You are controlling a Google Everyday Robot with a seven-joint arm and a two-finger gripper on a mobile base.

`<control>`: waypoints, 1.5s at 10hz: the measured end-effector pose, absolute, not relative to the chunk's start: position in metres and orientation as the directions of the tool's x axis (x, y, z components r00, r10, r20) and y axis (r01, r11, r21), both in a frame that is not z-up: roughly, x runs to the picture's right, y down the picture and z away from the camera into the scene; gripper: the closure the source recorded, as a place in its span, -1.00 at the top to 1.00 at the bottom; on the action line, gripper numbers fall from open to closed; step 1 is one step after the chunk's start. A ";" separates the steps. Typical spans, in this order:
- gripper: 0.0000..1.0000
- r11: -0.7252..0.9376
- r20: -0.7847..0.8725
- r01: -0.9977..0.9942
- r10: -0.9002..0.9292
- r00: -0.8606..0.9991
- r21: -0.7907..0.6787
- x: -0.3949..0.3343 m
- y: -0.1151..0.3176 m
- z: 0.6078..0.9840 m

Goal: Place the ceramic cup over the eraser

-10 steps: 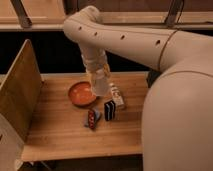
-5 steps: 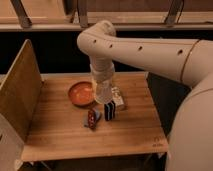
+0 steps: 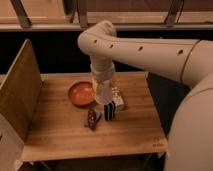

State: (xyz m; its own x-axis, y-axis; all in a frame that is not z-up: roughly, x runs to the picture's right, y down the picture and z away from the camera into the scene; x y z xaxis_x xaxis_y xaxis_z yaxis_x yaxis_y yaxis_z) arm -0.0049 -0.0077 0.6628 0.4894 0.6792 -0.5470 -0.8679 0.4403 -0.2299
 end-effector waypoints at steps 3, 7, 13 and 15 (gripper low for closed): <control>-1.00 0.431 -0.583 -0.868 0.650 0.488 -0.246 -0.002 -0.010 0.673; -1.00 0.419 -0.632 -0.885 0.635 0.444 -0.201 0.019 -0.008 0.680; -1.00 0.332 -0.596 -0.909 0.687 0.415 -0.251 0.016 0.019 0.706; -1.00 0.325 -0.596 -0.912 0.690 0.410 -0.252 0.021 0.028 0.712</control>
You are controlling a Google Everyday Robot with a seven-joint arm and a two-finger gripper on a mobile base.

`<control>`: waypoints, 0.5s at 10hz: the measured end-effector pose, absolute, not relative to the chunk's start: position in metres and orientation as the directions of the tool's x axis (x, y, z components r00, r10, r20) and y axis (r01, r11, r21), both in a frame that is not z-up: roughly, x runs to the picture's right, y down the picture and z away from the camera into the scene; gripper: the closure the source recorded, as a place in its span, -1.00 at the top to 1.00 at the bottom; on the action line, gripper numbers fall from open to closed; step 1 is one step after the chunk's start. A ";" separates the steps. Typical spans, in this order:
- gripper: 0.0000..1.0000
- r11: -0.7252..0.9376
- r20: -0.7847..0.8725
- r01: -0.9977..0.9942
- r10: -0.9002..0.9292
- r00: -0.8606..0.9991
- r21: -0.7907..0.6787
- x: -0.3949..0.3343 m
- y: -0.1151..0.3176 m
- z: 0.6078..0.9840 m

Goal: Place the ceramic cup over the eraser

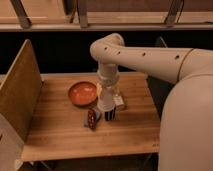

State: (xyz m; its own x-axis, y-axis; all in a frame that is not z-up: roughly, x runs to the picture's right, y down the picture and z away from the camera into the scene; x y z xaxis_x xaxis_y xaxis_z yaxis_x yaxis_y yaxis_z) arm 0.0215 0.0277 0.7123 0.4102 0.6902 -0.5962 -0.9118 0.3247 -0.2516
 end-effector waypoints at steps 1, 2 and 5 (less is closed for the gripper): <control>-1.00 0.329 -0.604 -0.913 0.686 0.407 -0.242 0.027 0.033 0.715; -1.00 0.337 -0.610 -0.914 0.682 0.403 -0.227 0.032 0.034 0.717; -1.00 0.384 -0.639 -0.911 0.666 0.385 -0.150 0.046 0.038 0.725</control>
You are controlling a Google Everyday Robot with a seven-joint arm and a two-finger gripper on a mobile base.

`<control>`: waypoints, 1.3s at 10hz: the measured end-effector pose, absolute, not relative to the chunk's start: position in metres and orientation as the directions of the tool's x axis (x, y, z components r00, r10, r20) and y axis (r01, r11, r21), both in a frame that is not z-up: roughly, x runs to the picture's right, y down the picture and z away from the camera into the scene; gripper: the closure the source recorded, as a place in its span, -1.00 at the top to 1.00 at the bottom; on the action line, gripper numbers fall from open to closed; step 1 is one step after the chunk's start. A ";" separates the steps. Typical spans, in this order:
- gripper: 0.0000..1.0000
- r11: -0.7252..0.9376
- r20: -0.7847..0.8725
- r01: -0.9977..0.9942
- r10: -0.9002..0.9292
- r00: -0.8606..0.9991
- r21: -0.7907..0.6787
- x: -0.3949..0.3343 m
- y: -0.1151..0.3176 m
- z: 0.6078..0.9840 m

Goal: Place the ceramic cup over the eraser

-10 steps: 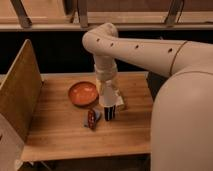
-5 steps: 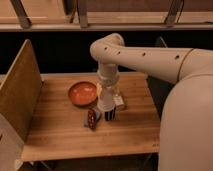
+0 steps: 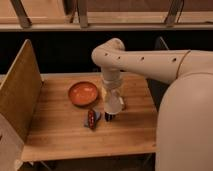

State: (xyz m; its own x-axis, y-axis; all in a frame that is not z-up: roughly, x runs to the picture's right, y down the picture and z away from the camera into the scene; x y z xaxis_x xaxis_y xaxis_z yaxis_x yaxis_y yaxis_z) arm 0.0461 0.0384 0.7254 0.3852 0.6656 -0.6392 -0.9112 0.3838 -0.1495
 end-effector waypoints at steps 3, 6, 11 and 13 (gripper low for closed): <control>-1.00 0.412 -0.627 -0.905 0.678 0.385 -0.110 0.035 0.034 0.739; -1.00 0.397 -0.627 -0.906 0.672 0.394 -0.145 0.014 0.053 0.745; -1.00 0.382 -0.626 -0.909 0.671 0.397 -0.167 0.006 0.060 0.745; -1.00 0.383 -0.617 -0.906 0.673 0.407 -0.179 0.005 0.058 0.746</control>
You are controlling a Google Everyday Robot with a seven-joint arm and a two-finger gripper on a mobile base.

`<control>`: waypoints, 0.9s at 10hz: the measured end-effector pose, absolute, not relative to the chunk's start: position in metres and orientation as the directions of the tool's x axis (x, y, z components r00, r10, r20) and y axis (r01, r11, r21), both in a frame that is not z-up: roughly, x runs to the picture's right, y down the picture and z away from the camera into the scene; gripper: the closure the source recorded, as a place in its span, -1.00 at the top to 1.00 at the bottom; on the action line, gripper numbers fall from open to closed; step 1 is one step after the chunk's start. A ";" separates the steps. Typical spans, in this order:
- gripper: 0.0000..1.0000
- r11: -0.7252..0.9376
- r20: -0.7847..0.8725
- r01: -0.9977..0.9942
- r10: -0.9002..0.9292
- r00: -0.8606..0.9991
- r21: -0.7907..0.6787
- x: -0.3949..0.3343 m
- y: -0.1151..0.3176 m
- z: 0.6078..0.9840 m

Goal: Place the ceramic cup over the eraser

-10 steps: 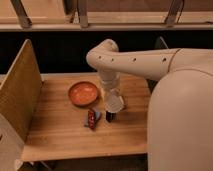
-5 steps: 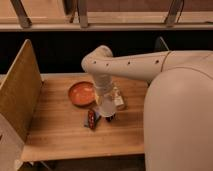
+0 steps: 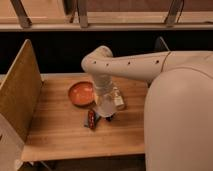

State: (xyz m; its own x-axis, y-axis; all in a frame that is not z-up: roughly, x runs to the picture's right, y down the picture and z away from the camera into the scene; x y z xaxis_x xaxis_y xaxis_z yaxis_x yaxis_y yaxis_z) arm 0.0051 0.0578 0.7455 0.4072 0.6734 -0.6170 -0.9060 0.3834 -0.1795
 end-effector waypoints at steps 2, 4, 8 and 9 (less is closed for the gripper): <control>-1.00 0.380 -0.596 -0.900 0.680 0.428 -0.213 0.003 0.061 0.747; -1.00 0.376 -0.595 -0.901 0.681 0.428 -0.218 0.022 0.076 0.754; -1.00 0.376 -0.600 -0.903 0.680 0.420 -0.207 0.047 0.097 0.767; -1.00 0.371 -0.596 -0.904 0.685 0.420 -0.211 0.047 0.100 0.771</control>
